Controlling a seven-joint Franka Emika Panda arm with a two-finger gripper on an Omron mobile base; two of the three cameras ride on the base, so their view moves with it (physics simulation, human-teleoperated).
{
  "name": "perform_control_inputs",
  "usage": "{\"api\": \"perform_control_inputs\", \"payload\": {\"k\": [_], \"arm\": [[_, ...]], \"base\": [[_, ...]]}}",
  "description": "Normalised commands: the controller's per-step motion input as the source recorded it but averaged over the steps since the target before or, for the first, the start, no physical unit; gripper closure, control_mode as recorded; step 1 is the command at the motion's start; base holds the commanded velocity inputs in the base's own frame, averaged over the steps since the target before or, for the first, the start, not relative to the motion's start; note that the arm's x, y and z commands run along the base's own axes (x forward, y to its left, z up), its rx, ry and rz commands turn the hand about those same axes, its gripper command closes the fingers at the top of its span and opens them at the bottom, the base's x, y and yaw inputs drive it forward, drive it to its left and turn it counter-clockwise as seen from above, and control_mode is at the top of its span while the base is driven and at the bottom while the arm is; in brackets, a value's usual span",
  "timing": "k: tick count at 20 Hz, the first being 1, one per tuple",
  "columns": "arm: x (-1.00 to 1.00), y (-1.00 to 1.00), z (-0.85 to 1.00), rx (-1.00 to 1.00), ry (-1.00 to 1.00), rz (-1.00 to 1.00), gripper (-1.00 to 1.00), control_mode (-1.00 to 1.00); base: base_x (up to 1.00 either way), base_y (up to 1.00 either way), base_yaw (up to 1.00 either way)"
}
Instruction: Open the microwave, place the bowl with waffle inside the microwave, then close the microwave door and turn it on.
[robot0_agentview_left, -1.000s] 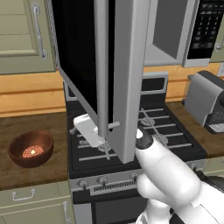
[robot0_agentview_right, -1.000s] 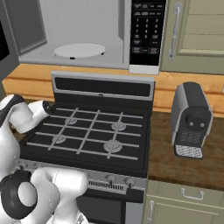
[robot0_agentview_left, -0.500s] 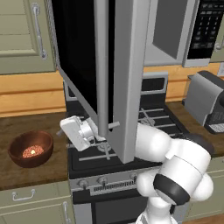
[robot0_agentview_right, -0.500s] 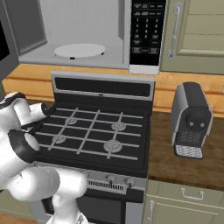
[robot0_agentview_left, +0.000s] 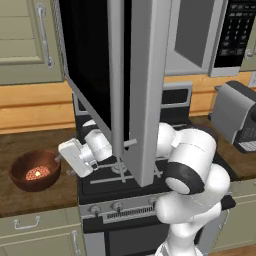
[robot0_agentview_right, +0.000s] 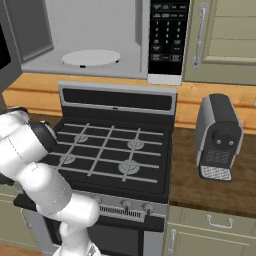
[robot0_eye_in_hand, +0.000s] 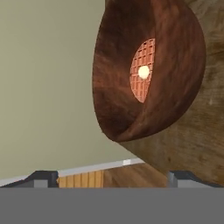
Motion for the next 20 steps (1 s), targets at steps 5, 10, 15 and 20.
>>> {"api": "perform_control_inputs", "payload": {"k": [5,10,15,20], "arm": [[0.03,0.14,-0.43,-0.07,0.00,0.00,-1.00,-1.00],[0.15,0.16,-0.33,-0.06,0.00,0.00,-1.00,-1.00],[0.20,0.18,-0.26,-0.05,0.00,0.00,-1.00,-1.00],[0.23,0.09,-0.09,-0.02,0.00,0.00,-1.00,-1.00]], "base": [[0.00,0.00,0.00],[0.00,0.00,0.00],[0.00,0.00,0.00],[0.00,0.00,0.00]]}}
